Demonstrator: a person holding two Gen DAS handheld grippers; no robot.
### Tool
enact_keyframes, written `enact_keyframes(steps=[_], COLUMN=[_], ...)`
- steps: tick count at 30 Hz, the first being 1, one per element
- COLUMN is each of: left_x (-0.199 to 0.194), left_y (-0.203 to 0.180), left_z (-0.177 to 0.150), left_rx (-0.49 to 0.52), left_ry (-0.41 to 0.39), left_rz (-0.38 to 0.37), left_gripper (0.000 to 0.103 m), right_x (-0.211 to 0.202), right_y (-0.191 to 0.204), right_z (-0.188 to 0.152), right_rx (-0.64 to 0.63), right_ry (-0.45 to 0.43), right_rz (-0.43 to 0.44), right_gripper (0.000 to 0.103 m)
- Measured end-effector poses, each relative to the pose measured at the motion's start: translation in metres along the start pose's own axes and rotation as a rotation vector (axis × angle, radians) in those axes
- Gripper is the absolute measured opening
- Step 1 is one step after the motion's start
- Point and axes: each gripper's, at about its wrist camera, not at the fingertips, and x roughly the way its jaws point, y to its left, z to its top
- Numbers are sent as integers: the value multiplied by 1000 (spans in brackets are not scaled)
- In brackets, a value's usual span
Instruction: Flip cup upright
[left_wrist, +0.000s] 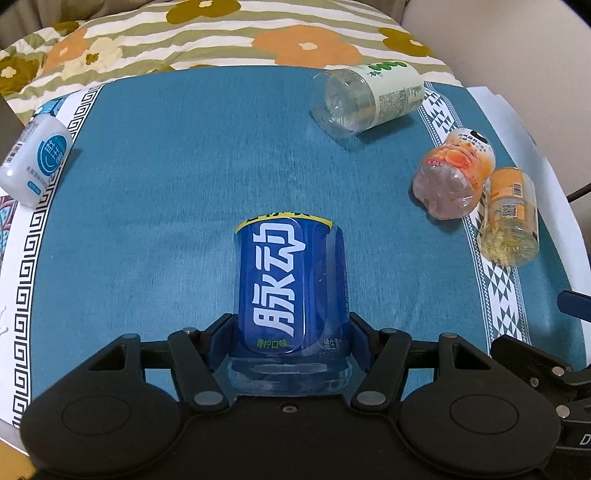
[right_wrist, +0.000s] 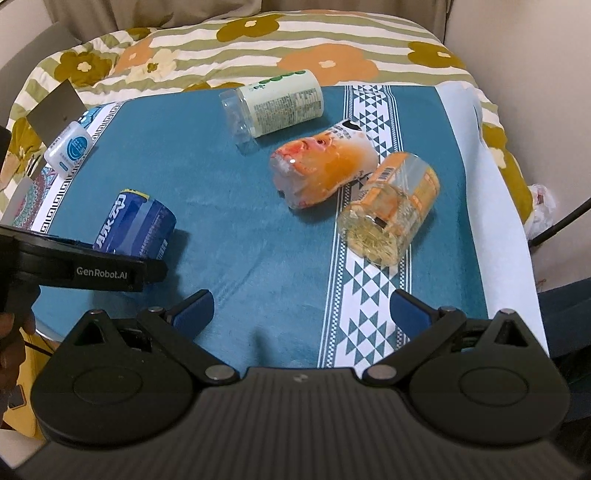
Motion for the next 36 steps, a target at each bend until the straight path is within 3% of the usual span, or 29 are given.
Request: enact_keyframes(steps=[3,6,23,31,36], left_x=[0,-2,-22,-58,-82], left_y=[-2,-4,-13,1,22], left_z=[0,0,-6,-14,-24], left_rx=[9,15,56,31,3], left_ry=[-3,-12,-49,-98,-136], left_rz=[10,22,39,40,35], left_gripper=[71,88,92,92,101], right_x=[1,1,-2,-22,-33], right_y=[-3,-5,-1,8,19], right_z=[-1,-1,0,10,28], right_rx=[2,4,1,-33,-67], right_ry=[4,4,-5,-45,-50], right_rz=[2,5,17,0,35], right_gripper=[103,103,103,103,103])
